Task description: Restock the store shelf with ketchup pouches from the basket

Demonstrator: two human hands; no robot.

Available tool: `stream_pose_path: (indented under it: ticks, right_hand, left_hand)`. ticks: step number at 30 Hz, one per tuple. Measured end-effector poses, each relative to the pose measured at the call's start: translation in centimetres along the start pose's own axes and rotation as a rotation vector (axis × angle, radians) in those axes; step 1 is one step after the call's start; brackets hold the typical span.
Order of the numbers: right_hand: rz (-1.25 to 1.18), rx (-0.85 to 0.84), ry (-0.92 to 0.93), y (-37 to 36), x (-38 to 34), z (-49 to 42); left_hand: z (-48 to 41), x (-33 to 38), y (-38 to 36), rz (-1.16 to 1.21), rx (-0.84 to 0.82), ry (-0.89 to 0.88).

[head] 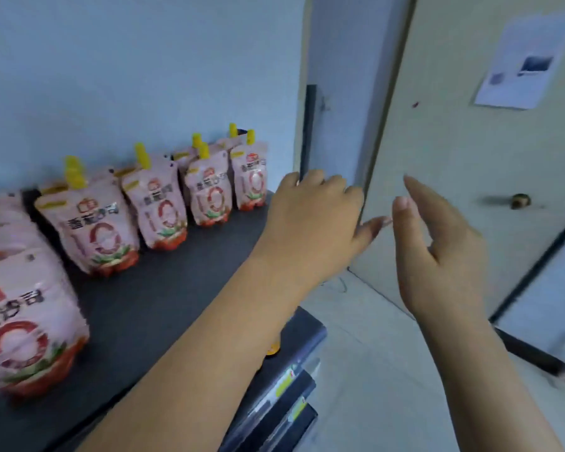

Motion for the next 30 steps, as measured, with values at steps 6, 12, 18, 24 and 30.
stream_pose_path:
  ticks: [6, 12, 18, 24, 30]
  right_hand:
    - [0.211, 0.175, -0.146, 11.0, 9.9, 0.6]
    - [0.47, 0.234, -0.311, 21.4, 18.8, 0.8]
    - [0.699, 0.242, -0.51, 30.3, 26.1, 1.8]
    - [0.936, 0.272, -0.729, 37.4, 32.0, 3.4]
    - [1.088, 0.329, -0.956, 43.7, 38.0, 3.9]
  left_hand:
    - [-9.4, 12.9, -3.8, 0.139, -0.007, -0.26]
    - [-17.2, 25.4, -6.3, 0.209, -0.01, -0.438]
    - [-22.8, 37.4, -9.4, 0.313, -0.06, -0.601]
    - [-27.6, 47.9, -12.2, 0.353, -0.075, -0.788]
    - [-33.3, 57.4, -14.8, 0.388, -0.064, -0.955]
Point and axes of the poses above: each hand's wrist, its own z-axis away from the middle knuckle, its own y-axis out of the back of the hand, x = y × z, the point moved 2 cm from there along -z, towards the middle knuckle, and after that the axes turned 15 degrees about -x, right-handed, at the moved point
